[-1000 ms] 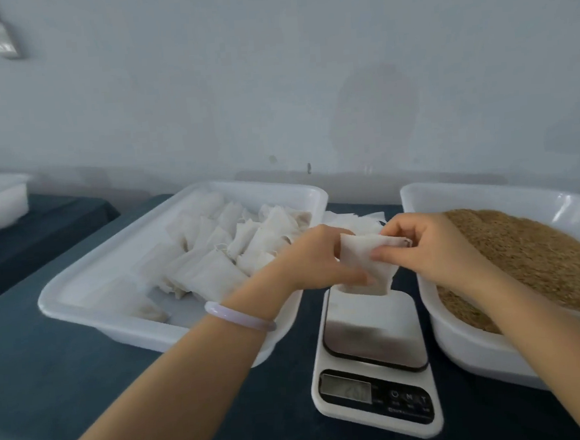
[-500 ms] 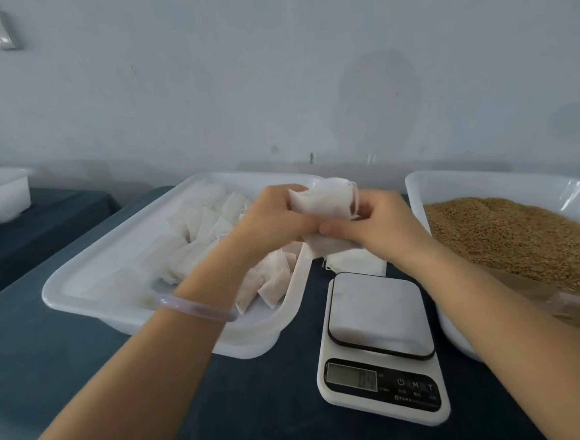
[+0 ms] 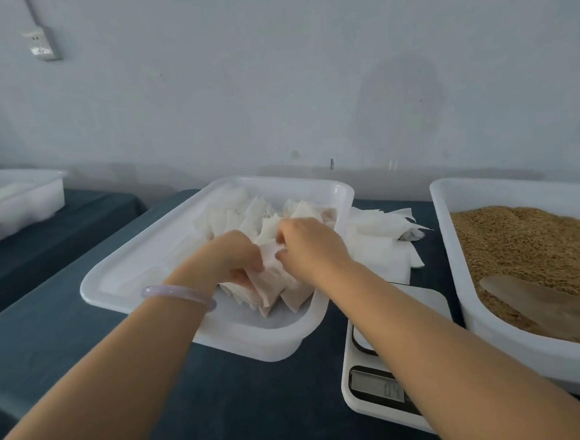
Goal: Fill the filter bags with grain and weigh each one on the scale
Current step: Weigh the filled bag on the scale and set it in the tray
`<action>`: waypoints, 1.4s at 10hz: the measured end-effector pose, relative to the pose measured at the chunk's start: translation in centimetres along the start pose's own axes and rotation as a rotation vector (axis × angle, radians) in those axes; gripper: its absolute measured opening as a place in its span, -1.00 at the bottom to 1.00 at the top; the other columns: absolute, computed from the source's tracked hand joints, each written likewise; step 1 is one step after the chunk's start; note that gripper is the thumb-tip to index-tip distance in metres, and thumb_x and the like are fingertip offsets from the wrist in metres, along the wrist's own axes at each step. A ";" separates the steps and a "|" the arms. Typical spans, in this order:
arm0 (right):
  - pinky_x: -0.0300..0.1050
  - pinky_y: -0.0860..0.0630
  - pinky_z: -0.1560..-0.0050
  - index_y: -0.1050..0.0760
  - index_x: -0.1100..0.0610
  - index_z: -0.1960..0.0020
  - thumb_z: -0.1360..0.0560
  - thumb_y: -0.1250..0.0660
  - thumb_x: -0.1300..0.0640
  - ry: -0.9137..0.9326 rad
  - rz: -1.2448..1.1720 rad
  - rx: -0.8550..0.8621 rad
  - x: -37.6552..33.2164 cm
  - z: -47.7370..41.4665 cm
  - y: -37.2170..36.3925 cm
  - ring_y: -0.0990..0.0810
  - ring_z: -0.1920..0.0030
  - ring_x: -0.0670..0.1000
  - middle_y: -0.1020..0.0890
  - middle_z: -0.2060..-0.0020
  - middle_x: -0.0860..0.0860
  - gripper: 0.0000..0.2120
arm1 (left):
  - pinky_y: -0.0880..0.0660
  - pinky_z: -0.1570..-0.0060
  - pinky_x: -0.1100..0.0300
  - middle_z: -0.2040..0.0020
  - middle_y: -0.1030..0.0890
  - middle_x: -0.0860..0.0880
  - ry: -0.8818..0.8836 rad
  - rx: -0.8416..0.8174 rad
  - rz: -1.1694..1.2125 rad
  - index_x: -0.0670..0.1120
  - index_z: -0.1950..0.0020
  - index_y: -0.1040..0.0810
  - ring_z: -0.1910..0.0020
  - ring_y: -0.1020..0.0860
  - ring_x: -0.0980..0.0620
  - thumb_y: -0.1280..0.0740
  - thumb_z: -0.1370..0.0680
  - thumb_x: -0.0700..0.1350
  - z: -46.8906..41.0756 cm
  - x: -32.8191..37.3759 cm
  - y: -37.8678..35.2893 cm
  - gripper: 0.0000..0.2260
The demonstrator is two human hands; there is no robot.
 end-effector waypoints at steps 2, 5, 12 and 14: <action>-0.09 -0.37 0.07 -0.49 0.17 -0.14 -0.48 -0.35 0.15 0.130 0.247 -0.584 -2.2 0.2 -5.7 -0.50 0.06 0.10 -0.50 0.09 0.07 -0.75 | -0.52 -0.04 0.19 0.03 -0.64 -0.12 0.086 -0.114 -0.262 -0.22 0.02 -0.56 0.04 -0.61 -0.01 -0.31 -0.54 -0.24 -0.5 -1.0 -2.0 -0.93; 0.03 -0.38 -0.17 -0.42 0.23 -0.27 -0.54 -0.27 0.18 0.012 0.227 -0.677 -2.3 0.1 -7.8 -0.41 -0.01 0.13 -0.36 0.21 0.08 -0.68 | -0.57 0.41 0.19 0.30 -0.58 -0.15 0.070 -0.026 -0.022 -0.22 0.21 -0.45 0.43 -0.58 -0.05 -0.27 -0.54 -0.34 -1.3 -1.1 -1.2 -0.87; -0.17 -0.36 0.09 -0.59 0.10 -0.05 -0.55 -0.23 0.01 -0.279 0.193 -0.192 16.1 5.5 2.9 -0.53 -0.09 0.15 -0.59 -0.05 0.11 -0.77 | -0.40 -0.22 0.12 -0.22 -0.55 -0.08 -0.799 0.120 -0.838 -0.12 -0.23 -0.53 -0.23 -0.47 -0.07 -0.20 -0.59 -0.21 2.9 16.4 -13.5 -0.75; -0.15 -0.32 0.17 -0.59 0.12 0.01 -0.54 -0.19 0.07 -0.288 0.179 -0.088 15.9 5.6 3.1 -0.53 0.00 0.17 -0.60 0.04 0.15 -0.77 | -0.36 -0.27 0.10 -0.25 -0.50 -0.06 -0.538 0.008 -1.279 -0.10 -0.25 -0.48 -0.29 -0.43 -0.08 -0.26 -0.57 -0.18 -2.2 15.9 -17.5 -0.74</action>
Point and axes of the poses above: each hand's wrist, its own z-axis away from the middle knuckle, its own y-axis out of the back of the hand, x = y × z, the point moved 8 cm from there along -z, towards the middle knuckle
